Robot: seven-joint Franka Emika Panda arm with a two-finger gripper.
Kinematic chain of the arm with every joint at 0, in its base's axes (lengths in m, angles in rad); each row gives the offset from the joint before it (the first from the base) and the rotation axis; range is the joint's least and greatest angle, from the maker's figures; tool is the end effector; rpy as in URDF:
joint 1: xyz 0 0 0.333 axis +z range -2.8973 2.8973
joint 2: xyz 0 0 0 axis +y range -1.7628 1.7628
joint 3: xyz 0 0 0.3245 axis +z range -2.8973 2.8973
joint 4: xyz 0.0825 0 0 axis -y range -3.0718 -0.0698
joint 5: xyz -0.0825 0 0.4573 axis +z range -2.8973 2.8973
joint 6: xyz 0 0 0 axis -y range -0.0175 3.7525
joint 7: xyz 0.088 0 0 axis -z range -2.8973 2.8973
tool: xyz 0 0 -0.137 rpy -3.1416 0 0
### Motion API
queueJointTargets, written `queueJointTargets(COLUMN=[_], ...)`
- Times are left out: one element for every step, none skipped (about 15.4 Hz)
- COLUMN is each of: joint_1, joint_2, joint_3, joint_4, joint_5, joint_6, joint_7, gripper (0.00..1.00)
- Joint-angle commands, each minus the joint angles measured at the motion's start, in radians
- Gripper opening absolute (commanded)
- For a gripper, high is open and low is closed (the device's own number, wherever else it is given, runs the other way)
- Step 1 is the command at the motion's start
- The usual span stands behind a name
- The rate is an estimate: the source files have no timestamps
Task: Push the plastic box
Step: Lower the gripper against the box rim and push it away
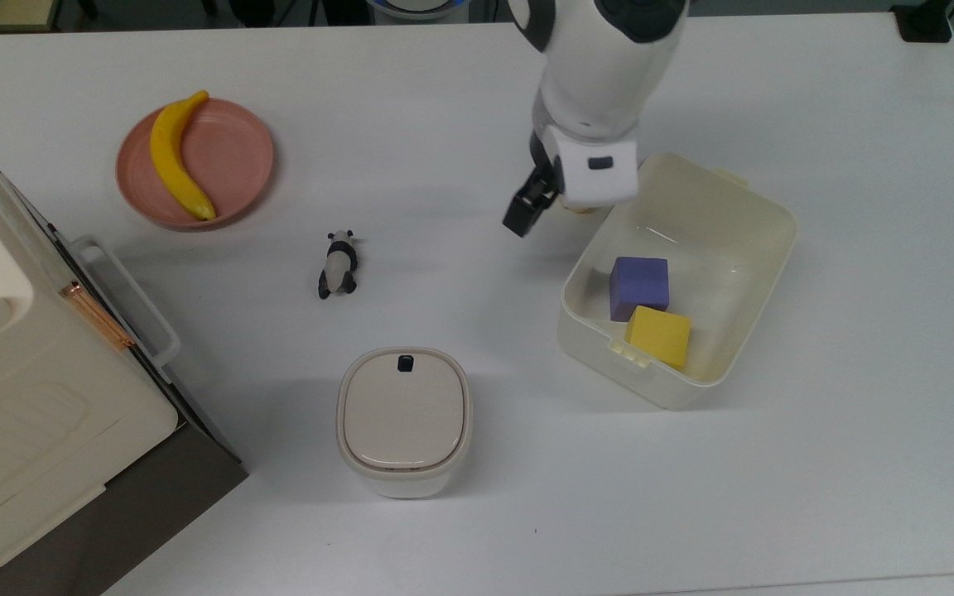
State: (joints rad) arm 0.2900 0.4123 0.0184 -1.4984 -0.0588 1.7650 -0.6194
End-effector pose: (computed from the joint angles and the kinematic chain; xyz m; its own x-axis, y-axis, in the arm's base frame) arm 0.6995 0.2141 0.3744 0.5789 0.8022 -0.1462 0.8062 -0.5900 -0.0453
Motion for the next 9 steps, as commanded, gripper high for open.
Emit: queueJointTargets(joint_1=[0.058,0.066,0.069,0.073,0.078,0.086,0.089,0.092,0.096], joint_2=[0.042,0.049,0.051,0.06,0.068,0.071,0.072,0.077,0.08], joint_3=[-0.02,-0.02,-0.02,-0.02,-0.017,-0.02,-0.017,-0.017,-0.017], joint_4=[0.0,0.001,0.001,0.003,0.006,0.006,0.006,0.006,0.006], joint_5=[-0.006,-0.004,-0.003,-0.003,-0.003,-0.004,-0.006,-0.006,-0.009], joint_6=[0.082,0.097,0.115,0.14,0.16,0.175,0.188,0.197,0.205], joint_7=[-0.005,0.003,0.029,0.049,0.066,0.084,0.093,0.093,0.096], gripper=[1.0,1.0,1.0,1.0,1.0,1.0,1.0,1.0,1.0])
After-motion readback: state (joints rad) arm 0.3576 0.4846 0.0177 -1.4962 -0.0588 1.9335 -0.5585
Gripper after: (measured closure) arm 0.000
